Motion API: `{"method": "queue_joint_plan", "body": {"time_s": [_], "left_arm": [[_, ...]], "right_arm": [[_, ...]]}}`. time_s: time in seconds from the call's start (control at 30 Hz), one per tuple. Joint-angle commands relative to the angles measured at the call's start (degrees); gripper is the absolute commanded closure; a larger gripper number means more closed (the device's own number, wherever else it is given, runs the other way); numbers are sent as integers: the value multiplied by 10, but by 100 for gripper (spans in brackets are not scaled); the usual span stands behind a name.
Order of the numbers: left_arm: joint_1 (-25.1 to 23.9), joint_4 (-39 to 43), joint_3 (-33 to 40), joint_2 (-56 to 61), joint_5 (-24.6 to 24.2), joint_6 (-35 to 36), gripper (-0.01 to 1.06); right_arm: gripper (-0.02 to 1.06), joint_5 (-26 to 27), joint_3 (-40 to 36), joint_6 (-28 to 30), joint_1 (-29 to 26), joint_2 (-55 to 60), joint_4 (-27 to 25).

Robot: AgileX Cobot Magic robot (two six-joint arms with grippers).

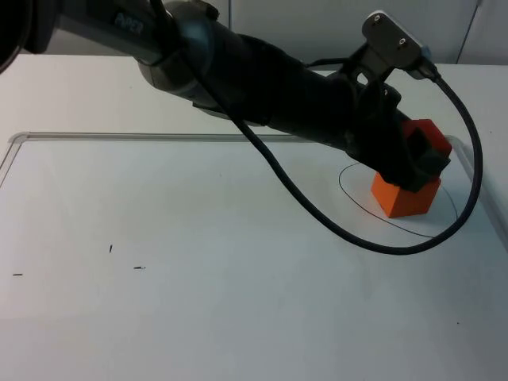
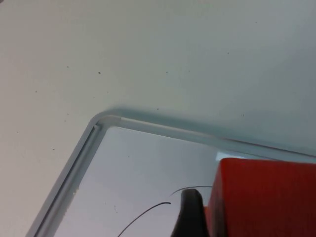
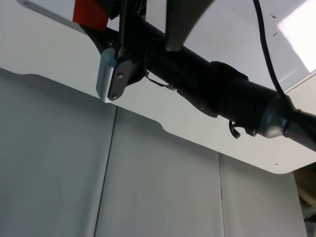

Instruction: Pick up one cube with the left hand and another cube with the right hand. First place the cube in the right hand at the target position, then stack the cube in the left hand on top.

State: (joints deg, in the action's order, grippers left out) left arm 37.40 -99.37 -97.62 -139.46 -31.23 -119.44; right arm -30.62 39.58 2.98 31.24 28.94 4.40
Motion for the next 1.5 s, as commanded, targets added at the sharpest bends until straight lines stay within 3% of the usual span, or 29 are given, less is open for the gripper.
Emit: {"method": "queue_joint_plan", "body": {"time_s": [0.0,0.63,0.97,1.1,1.23,1.27,1.4,1.43,1.47], "left_arm": [[1,-6,-3,1,-1,1,42],[1,-6,-3,47,-27,24,42],[1,-6,-3,175,-46,65,42],[1,15,-3,251,-46,112,42],[1,161,-3,347,-46,225,42],[1,161,-3,347,-46,225,42],[1,394,-3,438,-58,421,42],[1,394,-3,438,-58,421,42],[1,442,-3,461,-72,475,42]], "right_arm": [[10,7,-2,0,2,-2,0],[10,7,-2,0,2,-2,-1],[10,7,-2,0,2,-2,-1],[10,7,-2,0,2,-2,-1],[10,7,-2,0,2,-2,-2],[10,7,-2,0,2,-2,-2],[10,7,-2,0,2,-2,-3],[10,7,-2,0,2,-2,-3],[10,7,-2,0,2,-2,-4]]}}
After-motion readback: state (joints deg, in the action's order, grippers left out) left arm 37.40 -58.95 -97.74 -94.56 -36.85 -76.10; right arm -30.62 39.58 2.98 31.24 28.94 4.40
